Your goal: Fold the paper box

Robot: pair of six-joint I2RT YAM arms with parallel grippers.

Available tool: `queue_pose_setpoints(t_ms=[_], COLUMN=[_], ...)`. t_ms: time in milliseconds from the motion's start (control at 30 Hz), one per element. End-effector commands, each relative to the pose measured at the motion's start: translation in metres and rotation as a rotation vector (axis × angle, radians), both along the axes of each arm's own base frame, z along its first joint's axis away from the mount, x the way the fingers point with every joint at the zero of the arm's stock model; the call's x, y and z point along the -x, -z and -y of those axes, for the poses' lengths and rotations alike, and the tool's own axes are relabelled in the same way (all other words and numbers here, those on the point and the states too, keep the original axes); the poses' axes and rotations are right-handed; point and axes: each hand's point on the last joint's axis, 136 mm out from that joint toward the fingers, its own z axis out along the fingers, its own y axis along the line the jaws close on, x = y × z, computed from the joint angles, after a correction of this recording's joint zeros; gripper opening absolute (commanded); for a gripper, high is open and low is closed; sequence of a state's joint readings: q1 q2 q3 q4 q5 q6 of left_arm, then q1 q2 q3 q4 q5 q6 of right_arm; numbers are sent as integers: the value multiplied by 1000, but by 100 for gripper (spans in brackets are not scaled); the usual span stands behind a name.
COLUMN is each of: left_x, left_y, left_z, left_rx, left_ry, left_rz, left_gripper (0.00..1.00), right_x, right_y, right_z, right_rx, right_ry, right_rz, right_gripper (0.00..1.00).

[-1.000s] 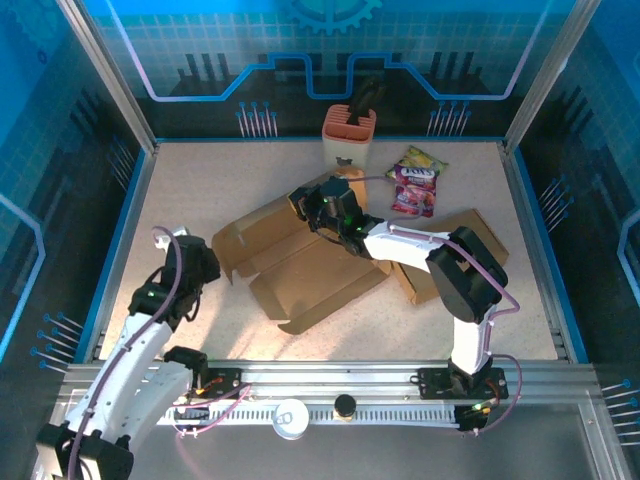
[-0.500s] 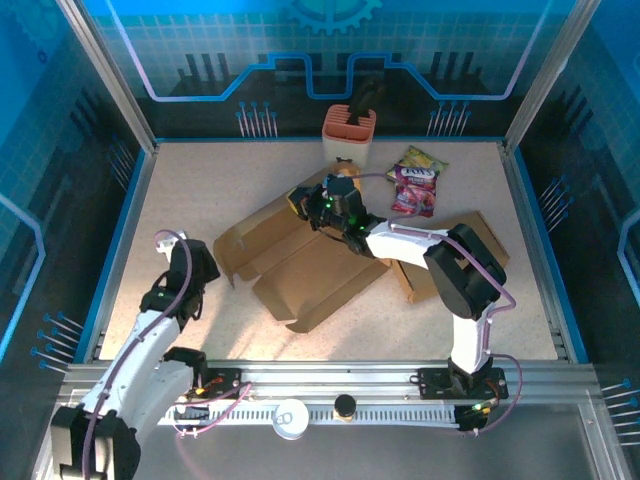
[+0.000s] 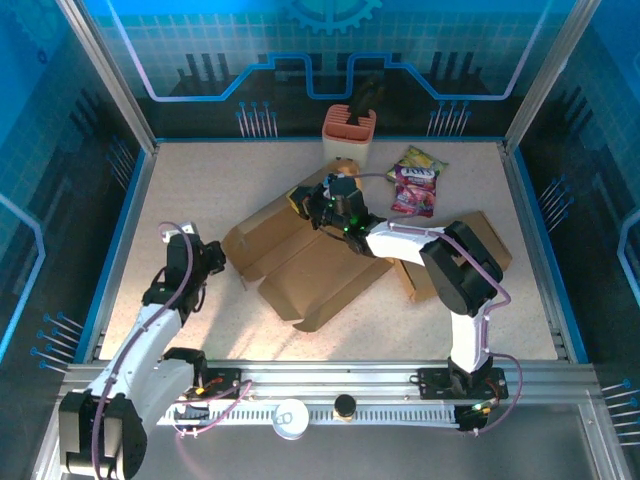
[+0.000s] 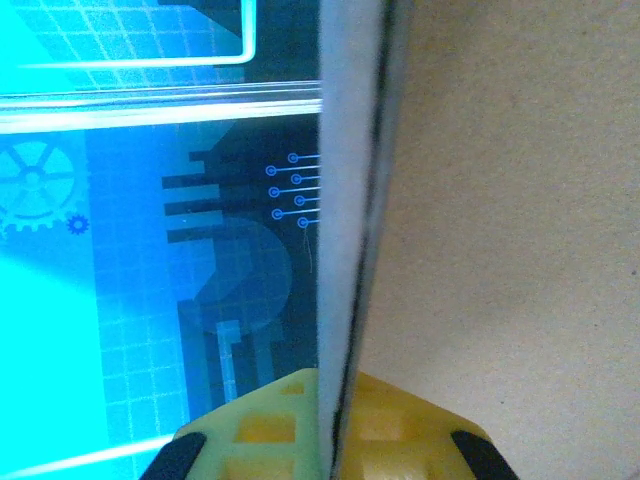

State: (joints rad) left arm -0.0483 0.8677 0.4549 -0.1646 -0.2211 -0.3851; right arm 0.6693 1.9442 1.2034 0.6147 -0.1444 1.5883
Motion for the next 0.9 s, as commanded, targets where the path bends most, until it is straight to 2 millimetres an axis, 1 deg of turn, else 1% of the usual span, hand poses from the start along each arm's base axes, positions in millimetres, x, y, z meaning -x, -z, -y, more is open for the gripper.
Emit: queue_pose_setpoints(t_ms=[0, 167, 333, 433, 567, 767, 867], left_x=[-8, -9, -5, -3, 1, 7, 7], left_y=[-2, -1, -2, 1, 1, -5, -1], left_z=[17, 25, 32, 37, 45, 60, 65], left_rx=[42, 72, 106, 134, 149, 150, 143], left_ry=[92, 132, 152, 170, 191, 240, 265], left_rz=[29, 25, 39, 27, 30, 54, 45], left_gripper=[49, 49, 53, 54, 54, 53, 53], right_x=[4, 3, 2, 0, -1, -3, -4], right_y=[1, 1, 1, 0, 1, 0, -2], right_z=[-8, -8, -9, -9, -8, -8, -7], right_rx=[-19, -27, -29, -29, -31, -32, -34], right_ry=[-44, -47, -46, -41, -39, -40, -37], right_rz=[16, 16, 15, 15, 15, 15, 17], right_gripper=[0, 0, 0, 0, 0, 0, 0])
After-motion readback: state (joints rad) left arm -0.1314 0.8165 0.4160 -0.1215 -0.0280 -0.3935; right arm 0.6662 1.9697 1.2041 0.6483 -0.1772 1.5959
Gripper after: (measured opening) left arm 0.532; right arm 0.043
